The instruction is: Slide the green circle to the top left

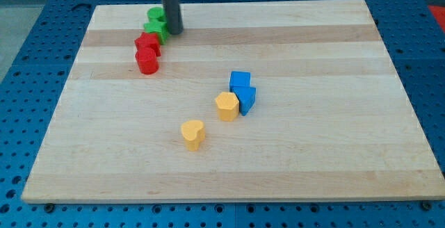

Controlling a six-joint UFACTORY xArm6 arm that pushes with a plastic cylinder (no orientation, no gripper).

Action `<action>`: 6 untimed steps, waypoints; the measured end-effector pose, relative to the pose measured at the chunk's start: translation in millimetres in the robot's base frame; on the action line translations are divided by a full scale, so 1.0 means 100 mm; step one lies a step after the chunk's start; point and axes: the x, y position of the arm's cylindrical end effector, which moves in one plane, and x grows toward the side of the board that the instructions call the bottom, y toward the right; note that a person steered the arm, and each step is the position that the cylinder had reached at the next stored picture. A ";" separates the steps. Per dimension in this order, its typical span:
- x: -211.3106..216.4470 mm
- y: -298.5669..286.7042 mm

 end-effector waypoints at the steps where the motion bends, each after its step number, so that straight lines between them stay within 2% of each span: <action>1: -0.16 -0.39; 2: -0.29 -0.40; 3: -0.29 -0.12; 4: -0.62 0.08; 5: -0.79 -0.09; 6: -0.70 -0.52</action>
